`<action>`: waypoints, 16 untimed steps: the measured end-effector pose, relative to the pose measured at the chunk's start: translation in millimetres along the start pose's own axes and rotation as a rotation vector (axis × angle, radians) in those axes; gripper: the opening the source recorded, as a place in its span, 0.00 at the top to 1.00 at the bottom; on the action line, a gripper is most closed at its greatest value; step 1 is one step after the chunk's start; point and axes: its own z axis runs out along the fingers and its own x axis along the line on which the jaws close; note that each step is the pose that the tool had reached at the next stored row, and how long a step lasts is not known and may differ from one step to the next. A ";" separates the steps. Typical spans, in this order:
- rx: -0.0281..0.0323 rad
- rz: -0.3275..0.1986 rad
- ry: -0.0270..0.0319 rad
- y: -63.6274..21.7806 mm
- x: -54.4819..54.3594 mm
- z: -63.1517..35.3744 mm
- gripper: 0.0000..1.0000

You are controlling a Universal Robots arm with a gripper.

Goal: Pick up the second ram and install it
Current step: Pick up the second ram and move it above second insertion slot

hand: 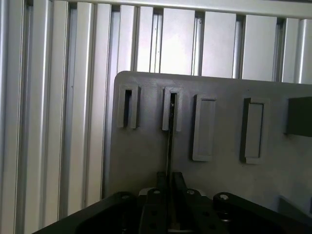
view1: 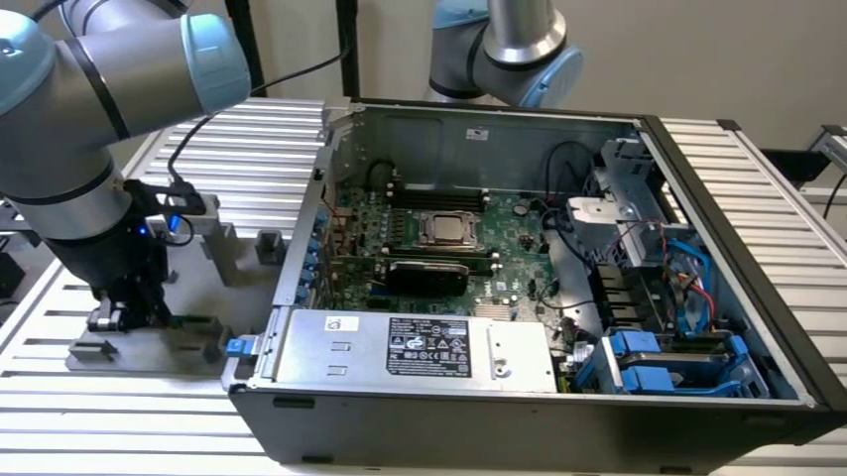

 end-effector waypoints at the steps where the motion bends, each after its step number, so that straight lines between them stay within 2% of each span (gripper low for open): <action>1: 0.0000 0.000 0.0000 0.0 0.0 0.0 0.82; 2: 0.0000 0.000 0.0000 0.0 0.0 0.0 0.87; 10: 0.0001 0.003 0.0000 0.0 0.0 0.0 0.87; 16: 0.0011 0.043 -0.0015 0.0 0.0 0.0 0.87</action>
